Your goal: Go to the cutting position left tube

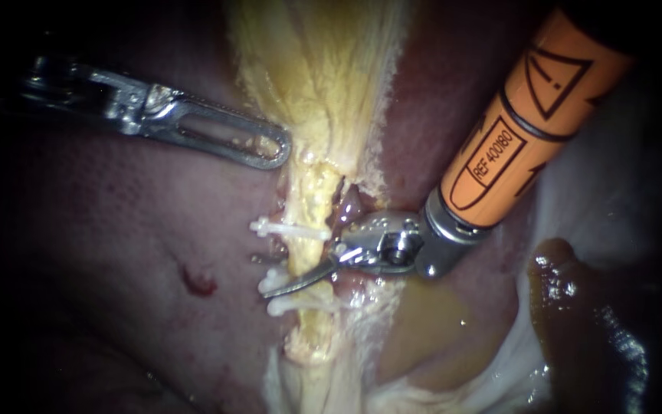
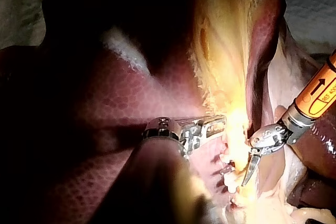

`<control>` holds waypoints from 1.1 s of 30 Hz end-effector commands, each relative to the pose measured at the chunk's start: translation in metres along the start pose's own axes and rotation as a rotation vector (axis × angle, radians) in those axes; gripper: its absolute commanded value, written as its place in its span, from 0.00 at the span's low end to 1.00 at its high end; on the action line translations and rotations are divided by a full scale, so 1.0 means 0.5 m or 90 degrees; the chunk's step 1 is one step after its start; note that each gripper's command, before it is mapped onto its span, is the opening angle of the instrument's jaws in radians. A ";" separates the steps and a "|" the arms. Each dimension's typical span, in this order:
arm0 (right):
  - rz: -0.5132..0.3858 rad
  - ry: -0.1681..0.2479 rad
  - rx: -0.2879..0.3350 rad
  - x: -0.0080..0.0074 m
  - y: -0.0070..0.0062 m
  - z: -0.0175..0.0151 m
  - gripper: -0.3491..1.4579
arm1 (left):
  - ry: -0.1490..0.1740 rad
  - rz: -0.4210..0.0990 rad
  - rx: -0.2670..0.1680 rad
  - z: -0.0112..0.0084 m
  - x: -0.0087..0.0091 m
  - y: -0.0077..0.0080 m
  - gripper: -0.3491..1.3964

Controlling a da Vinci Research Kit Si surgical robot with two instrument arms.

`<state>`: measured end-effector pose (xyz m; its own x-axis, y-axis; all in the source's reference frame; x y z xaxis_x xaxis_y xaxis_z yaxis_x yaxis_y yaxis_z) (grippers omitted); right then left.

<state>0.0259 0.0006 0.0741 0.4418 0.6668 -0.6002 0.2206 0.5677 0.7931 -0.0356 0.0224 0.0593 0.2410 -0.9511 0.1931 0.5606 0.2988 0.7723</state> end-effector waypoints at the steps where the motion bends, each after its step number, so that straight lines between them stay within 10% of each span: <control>1: 0.000 0.000 0.000 0.0000 0.0000 0.0000 0.41 | 0.000 0.000 0.000 0.0000 0.0000 0.0000 0.00; 8: 0.000 0.000 0.000 0.0000 0.0000 0.0000 0.42 | 0.000 0.000 0.000 -0.0001 0.0000 0.0000 0.00; 13: -0.001 0.010 0.001 0.0000 -0.0003 0.0000 0.84 | 0.000 0.000 0.001 -0.0003 0.0001 0.0001 0.00; 17: -0.005 0.033 -0.021 0.0003 0.0001 0.0005 0.99 | 0.001 0.001 0.001 -0.0005 0.0001 0.0002 0.00; 33: -0.058 0.037 -0.039 -0.0013 0.0008 -0.0021 0.99 | 0.001 0.001 0.002 -0.0011 0.0004 0.0003 0.00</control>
<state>0.0245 0.0009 0.0748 0.3699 0.6374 -0.6759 0.2009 0.6554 0.7280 -0.0350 0.0223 0.0592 0.2432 -0.9506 0.1929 0.5586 0.2999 0.7734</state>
